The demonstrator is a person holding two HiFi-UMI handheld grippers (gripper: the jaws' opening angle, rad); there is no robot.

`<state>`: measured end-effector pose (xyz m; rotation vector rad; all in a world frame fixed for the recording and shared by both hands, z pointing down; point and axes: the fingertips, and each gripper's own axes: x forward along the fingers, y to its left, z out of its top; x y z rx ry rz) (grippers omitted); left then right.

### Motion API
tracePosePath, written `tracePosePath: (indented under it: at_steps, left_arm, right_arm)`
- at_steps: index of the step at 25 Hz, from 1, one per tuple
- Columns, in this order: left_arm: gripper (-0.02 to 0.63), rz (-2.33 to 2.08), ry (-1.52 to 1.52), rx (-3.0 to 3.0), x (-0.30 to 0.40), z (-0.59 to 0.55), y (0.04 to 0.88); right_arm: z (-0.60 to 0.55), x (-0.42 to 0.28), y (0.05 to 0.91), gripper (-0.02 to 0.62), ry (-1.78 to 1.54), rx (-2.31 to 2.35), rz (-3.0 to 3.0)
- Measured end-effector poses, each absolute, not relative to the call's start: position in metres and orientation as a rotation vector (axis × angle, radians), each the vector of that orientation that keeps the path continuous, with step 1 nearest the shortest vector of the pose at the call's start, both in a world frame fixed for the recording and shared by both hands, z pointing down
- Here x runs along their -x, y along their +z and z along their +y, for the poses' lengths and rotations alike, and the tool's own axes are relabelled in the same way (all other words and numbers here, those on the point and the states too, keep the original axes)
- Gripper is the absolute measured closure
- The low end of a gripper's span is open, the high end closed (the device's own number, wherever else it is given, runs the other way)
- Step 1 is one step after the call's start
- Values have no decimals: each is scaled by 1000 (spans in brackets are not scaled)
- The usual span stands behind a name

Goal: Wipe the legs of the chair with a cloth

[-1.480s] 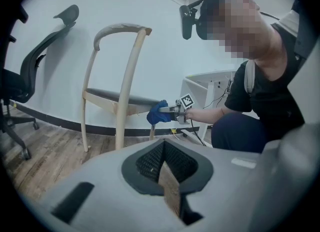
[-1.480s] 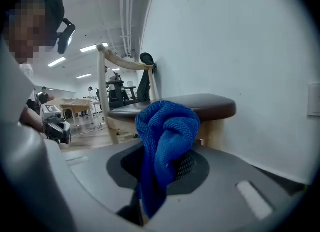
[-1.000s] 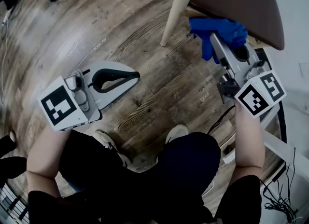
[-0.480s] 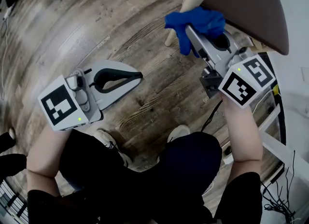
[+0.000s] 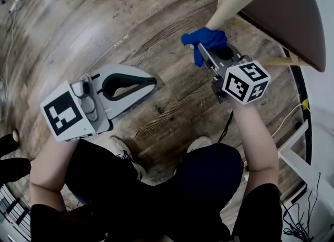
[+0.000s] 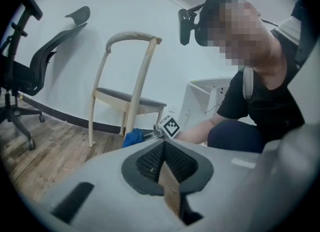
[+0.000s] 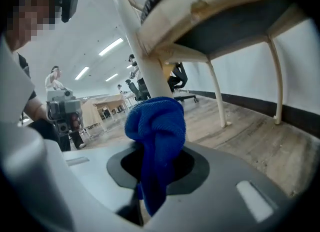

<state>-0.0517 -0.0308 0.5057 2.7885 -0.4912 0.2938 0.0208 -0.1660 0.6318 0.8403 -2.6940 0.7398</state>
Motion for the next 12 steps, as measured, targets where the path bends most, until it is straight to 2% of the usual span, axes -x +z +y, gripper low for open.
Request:
tracePosePath:
  at_steps: [12]
  left_arm:
    - [604,-532,296,-2753,70,-30,509]
  right_arm:
    - [-171,-34,767,517,949,-898,-2455]
